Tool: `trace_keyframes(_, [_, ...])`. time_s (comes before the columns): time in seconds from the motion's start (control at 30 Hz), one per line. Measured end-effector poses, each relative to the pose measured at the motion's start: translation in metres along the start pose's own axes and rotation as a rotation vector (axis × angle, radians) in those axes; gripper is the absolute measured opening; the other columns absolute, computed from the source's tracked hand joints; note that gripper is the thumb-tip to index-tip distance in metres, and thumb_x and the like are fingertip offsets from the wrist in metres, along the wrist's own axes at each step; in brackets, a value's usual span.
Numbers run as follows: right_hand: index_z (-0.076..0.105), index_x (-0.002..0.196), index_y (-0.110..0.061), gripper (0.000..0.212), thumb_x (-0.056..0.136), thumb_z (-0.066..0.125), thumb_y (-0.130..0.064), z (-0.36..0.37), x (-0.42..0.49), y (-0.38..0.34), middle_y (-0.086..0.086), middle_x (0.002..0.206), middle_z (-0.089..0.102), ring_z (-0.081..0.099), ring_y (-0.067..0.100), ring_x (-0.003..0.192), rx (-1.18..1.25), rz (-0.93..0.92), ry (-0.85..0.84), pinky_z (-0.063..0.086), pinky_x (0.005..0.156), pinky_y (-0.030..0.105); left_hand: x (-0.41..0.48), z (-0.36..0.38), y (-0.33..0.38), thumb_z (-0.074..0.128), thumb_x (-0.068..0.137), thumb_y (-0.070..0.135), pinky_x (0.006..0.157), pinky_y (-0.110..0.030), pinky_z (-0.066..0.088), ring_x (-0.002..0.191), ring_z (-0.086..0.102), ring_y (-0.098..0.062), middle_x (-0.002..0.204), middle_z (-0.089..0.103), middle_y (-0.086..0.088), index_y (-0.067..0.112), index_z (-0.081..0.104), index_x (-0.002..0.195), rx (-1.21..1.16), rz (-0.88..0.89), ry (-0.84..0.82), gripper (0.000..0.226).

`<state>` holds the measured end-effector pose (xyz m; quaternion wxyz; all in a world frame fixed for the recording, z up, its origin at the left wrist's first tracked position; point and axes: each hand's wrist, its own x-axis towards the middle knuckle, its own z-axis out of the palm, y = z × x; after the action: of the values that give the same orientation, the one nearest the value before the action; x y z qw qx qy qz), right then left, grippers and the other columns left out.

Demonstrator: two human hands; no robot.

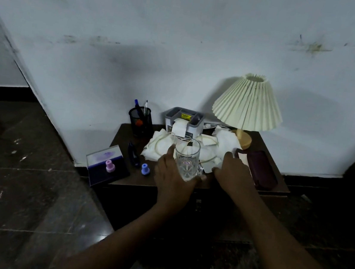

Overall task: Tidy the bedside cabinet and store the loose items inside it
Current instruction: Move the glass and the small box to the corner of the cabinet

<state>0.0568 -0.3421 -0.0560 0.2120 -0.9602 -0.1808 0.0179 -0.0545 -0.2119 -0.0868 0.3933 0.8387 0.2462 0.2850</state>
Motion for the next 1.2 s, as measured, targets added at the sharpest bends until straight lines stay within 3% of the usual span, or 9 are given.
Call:
trace_keyframes(0.17, [0.051, 0.118, -0.004, 0.042, 0.094, 0.063, -0.036, 0.005, 0.0, -0.002, 0.025, 0.139, 0.055, 0.061, 0.046, 0.115, 0.01, 0.046, -0.021, 0.05, 0.091, 0.042, -0.004, 0.02, -0.004, 0.091, 0.052, 0.062, 0.122, -0.04, 0.023, 0.148, 0.027, -0.028, 0.156, 0.034, -0.009, 0.012, 0.018, 0.159, 0.018, -0.119, -0.013, 0.139])
trace_keyframes(0.27, [0.05, 0.115, -0.008, 0.042, 0.095, 0.06, -0.044, 0.004, 0.001, -0.002, 0.024, 0.126, 0.061, 0.061, 0.044, 0.114, -0.003, 0.038, -0.047, 0.049, 0.09, 0.043, -0.002, 0.026, -0.012, 0.089, 0.054, 0.06, 0.118, -0.03, 0.024, 0.141, 0.03, -0.022, 0.15, 0.037, -0.007, 0.008, 0.026, 0.156, 0.034, -0.038, -0.011, 0.13])
trace_keyframes(0.37, [0.053, 0.114, -0.014, 0.05, 0.092, 0.047, -0.059, 0.003, 0.003, -0.002, 0.02, 0.125, 0.058, 0.062, 0.041, 0.11, -0.066, 0.017, -0.048, 0.051, 0.087, 0.043, -0.001, 0.03, -0.01, 0.089, 0.056, 0.055, 0.117, -0.033, 0.028, 0.139, 0.031, -0.023, 0.148, 0.036, -0.007, 0.01, 0.027, 0.153, -0.02, -0.049, 0.034, 0.124])
trace_keyframes(0.53, [0.051, 0.108, -0.014, 0.037, 0.1, 0.047, -0.05, -0.001, 0.003, -0.002, 0.007, 0.088, 0.057, 0.057, 0.029, 0.081, -0.112, 0.018, -0.008, 0.044, 0.069, 0.037, 0.004, 0.039, -0.005, 0.082, 0.062, 0.065, 0.119, -0.035, 0.025, 0.141, 0.032, -0.022, 0.153, 0.035, -0.005, 0.022, 0.015, 0.161, -0.09, -0.02, 0.116, 0.127])
trace_keyframes(0.7, [0.059, 0.117, -0.03, 0.077, 0.071, 0.014, -0.072, 0.022, 0.021, 0.014, 0.0, 0.104, 0.056, 0.063, 0.03, 0.098, -0.287, -0.071, -0.081, 0.036, 0.067, 0.036, 0.016, 0.046, -0.008, 0.083, 0.063, 0.051, 0.115, -0.038, 0.035, 0.135, 0.039, -0.019, 0.143, 0.043, 0.0, 0.019, 0.028, 0.154, -0.078, -0.011, 0.162, 0.111])
trace_keyframes(0.87, [0.049, 0.106, -0.015, 0.039, 0.096, 0.059, -0.051, 0.011, 0.004, -0.01, 0.012, 0.105, 0.062, 0.065, 0.037, 0.103, -0.091, 0.006, -0.012, 0.043, 0.074, 0.039, 0.015, 0.042, -0.02, 0.08, 0.067, 0.052, 0.112, -0.036, 0.035, 0.13, 0.043, -0.022, 0.137, 0.047, -0.004, 0.011, 0.035, 0.15, -0.08, 0.036, 0.15, 0.103])
trace_keyframes(1.03, [0.045, 0.1, -0.02, 0.039, 0.095, 0.053, -0.058, 0.021, 0.008, -0.005, 0.009, 0.099, 0.066, 0.067, 0.033, 0.098, -0.087, -0.058, 0.005, 0.052, 0.075, 0.042, 0.014, 0.019, -0.029, 0.086, 0.063, 0.053, 0.108, -0.042, 0.044, 0.13, 0.044, -0.016, 0.136, 0.045, 0.002, 0.016, 0.036, 0.149, -0.177, 0.019, 0.126, 0.107])
trace_keyframes(1.13, [0.052, 0.111, -0.021, 0.067, 0.087, 0.027, -0.079, 0.024, 0.011, -0.003, 0.006, 0.105, 0.064, 0.066, 0.031, 0.1, -0.148, -0.12, 0.023, 0.054, 0.076, 0.042, 0.017, -0.002, -0.029, 0.09, 0.061, 0.045, 0.106, -0.041, 0.05, 0.13, 0.048, -0.014, 0.136, 0.045, 0.006, 0.024, 0.035, 0.147, -0.264, 0.021, 0.135, 0.104])
trace_keyframes(1.2, [0.053, 0.116, -0.018, 0.07, 0.09, 0.03, -0.079, 0.019, 0.01, -0.01, 0.012, 0.106, 0.063, 0.065, 0.036, 0.099, -0.129, -0.086, 0.024, 0.055, 0.08, 0.046, 0.02, -0.025, -0.026, 0.092, 0.062, 0.039, 0.104, -0.035, 0.053, 0.129, 0.05, -0.01, 0.136, 0.045, 0.009, 0.033, 0.033, 0.144, -0.292, 0.024, 0.125, 0.102])
